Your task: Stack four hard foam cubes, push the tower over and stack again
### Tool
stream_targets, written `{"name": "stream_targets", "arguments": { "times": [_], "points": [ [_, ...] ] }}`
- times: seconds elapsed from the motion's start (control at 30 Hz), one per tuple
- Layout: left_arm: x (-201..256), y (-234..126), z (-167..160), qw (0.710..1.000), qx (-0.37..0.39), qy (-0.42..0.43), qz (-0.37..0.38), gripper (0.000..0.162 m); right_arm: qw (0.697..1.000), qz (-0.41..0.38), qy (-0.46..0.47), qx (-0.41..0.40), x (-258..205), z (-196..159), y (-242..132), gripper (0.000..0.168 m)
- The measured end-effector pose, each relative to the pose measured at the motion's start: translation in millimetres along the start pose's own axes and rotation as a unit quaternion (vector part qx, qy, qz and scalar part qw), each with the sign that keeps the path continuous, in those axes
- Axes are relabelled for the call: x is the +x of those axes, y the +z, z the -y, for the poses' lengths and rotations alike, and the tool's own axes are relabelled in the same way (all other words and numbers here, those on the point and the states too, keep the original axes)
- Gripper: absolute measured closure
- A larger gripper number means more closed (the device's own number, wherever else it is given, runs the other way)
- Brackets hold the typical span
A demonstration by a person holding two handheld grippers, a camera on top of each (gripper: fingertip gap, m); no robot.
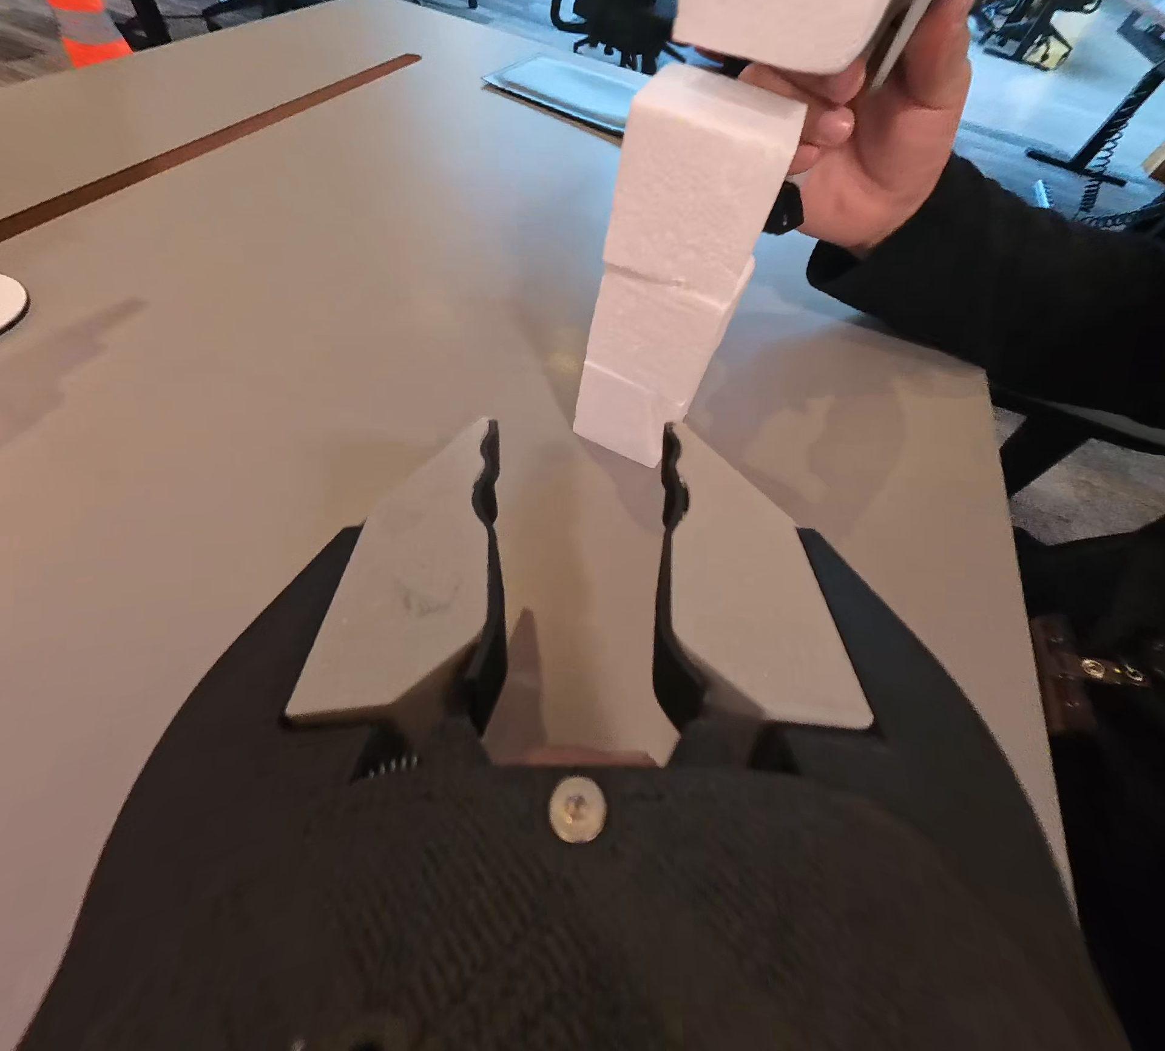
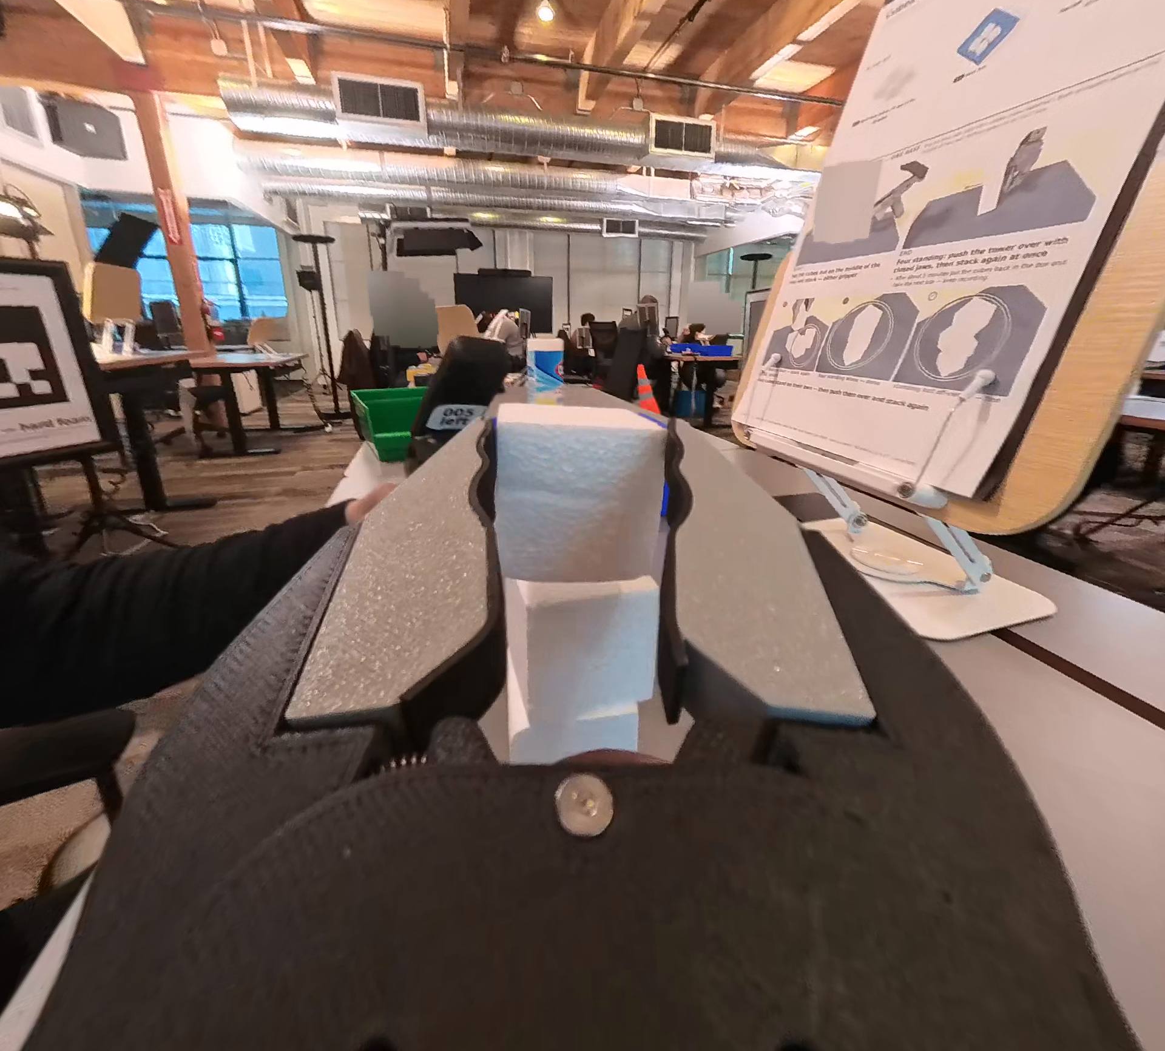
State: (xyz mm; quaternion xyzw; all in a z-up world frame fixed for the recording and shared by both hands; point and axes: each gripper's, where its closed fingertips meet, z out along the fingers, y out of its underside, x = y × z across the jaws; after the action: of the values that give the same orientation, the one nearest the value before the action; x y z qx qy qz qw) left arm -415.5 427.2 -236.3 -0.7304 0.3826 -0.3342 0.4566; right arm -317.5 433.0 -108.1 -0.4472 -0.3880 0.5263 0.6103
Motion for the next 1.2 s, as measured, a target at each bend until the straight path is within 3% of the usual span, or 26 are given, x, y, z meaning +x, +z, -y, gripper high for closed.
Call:
{"name": "stream_targets", "arguments": {
  "times": [1.2],
  "points": [
    [7.2, 8.4, -6.5, 1.000, -0.020, 0.000, -0.002, 0.112, 1.000, 0.001, -0.018, -0.014, -2.9, -17.6, 7.9, 0.117]
  ]
}}
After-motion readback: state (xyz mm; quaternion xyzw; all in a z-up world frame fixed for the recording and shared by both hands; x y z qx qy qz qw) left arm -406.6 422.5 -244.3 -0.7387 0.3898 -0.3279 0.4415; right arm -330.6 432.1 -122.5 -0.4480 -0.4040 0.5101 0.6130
